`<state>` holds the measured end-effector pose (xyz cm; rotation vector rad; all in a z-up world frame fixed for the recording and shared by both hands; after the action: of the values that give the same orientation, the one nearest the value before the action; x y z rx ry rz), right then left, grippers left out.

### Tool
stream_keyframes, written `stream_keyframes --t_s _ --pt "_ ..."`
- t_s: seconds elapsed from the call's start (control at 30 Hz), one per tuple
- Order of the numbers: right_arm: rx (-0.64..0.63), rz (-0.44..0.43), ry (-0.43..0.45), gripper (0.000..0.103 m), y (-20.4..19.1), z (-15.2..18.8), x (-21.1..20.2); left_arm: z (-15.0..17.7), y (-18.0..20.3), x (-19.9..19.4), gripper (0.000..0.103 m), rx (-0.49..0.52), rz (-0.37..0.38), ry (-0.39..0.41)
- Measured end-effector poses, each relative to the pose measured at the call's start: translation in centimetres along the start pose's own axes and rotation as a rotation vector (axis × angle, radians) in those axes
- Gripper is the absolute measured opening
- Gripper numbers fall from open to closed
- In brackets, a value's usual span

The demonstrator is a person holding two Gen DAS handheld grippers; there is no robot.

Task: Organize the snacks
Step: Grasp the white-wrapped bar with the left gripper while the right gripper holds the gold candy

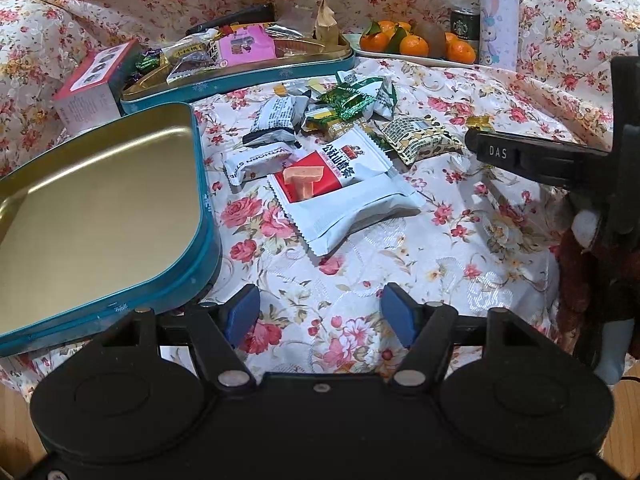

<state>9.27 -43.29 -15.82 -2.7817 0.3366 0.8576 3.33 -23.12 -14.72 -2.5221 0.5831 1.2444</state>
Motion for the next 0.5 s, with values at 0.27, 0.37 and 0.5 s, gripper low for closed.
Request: stream_keyframes --t_s 0.27,0.37,0.5 --pt "0.039 -0.015 0.004 0.021 0.5 0.1 0.1 -2.6 1.1 -0.7 0.061 0.107 -0.039 0.073" --pt "0.05 -0.018 0.006 0.021 0.5 0.2 0.0 -3.8 1.5 -0.4 0.061 0.165 -0.053 0.093" --pt "0.058 -0.021 0.007 0.021 0.5 0.2 -0.1 -4.9 1.7 0.2 0.061 0.234 -0.069 0.103"
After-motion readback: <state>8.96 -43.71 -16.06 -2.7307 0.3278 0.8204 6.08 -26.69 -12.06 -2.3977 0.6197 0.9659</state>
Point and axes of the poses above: each gripper's, at about its wrist camera, not at the fingertips, and x roughly the way its jaws point, y to its right, z to its underside, the point moved 10 cm from there along x, roughly the way its jaws point, and after that the axes turned 5 degrees about x, right-handed, at the moved point
